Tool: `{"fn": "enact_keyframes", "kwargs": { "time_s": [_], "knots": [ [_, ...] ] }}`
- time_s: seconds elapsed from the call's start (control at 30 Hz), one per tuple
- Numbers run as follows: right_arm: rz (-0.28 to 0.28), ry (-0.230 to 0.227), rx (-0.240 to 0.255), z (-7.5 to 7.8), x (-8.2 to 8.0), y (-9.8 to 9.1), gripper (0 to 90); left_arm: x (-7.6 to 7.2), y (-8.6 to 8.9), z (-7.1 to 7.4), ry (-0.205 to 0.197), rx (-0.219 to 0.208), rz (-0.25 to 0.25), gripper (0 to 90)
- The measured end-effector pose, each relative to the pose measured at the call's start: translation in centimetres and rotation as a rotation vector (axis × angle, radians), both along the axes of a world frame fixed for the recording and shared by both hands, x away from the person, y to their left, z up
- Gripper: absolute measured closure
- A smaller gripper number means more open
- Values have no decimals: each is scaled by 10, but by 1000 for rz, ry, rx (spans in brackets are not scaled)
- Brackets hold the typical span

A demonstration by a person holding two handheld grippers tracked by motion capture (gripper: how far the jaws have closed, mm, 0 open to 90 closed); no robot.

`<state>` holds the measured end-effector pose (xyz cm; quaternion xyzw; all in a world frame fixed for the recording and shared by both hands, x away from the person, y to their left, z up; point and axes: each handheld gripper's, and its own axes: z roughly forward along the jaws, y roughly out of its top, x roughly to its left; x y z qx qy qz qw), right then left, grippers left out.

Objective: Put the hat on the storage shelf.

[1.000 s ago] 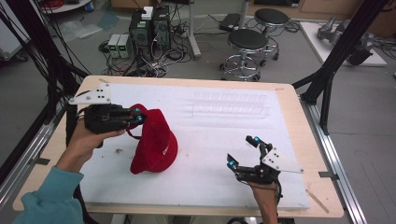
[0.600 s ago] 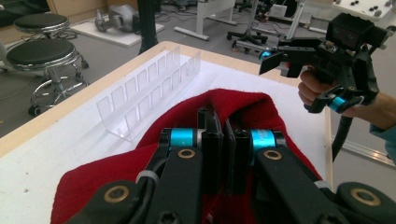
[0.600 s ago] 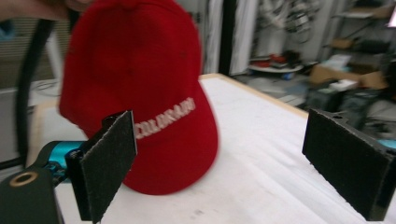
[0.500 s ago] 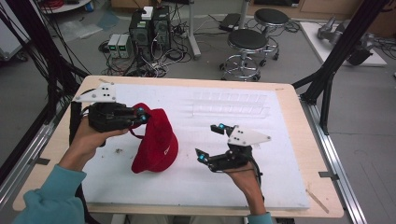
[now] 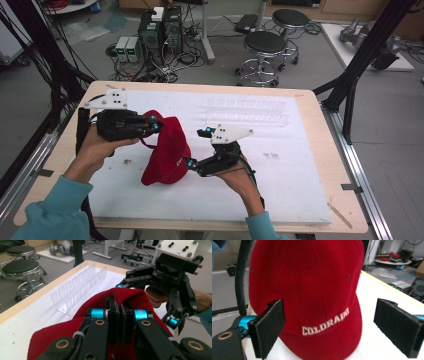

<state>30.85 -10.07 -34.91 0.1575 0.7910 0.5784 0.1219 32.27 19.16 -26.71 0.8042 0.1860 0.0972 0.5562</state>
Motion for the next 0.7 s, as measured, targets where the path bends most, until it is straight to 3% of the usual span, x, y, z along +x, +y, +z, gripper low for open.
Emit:
{"fn": "enact_keyframes", "kwargs": {
  "time_s": [0.07,0.47,0.6,0.63,0.67,0.7],
  "knots": [
    [31,-2,-5,3,4,8,150,1,-1,1,1,5,-3,869],
    [70,15,-32,3,13,23,154,1,-7,1,-3,7,-16,869],
    [72,-2,-51,3,12,26,248,1,-9,0,-6,13,-23,869],
    [57,-16,-64,4,11,27,338,0,-9,0,-5,13,-24,869],
    [57,-16,-64,4,11,27,338,0,-9,0,-7,14,-26,869],
    [55,-20,-69,5,12,26,415,0,-10,0,-7,14,-26,869]
  ]
}}
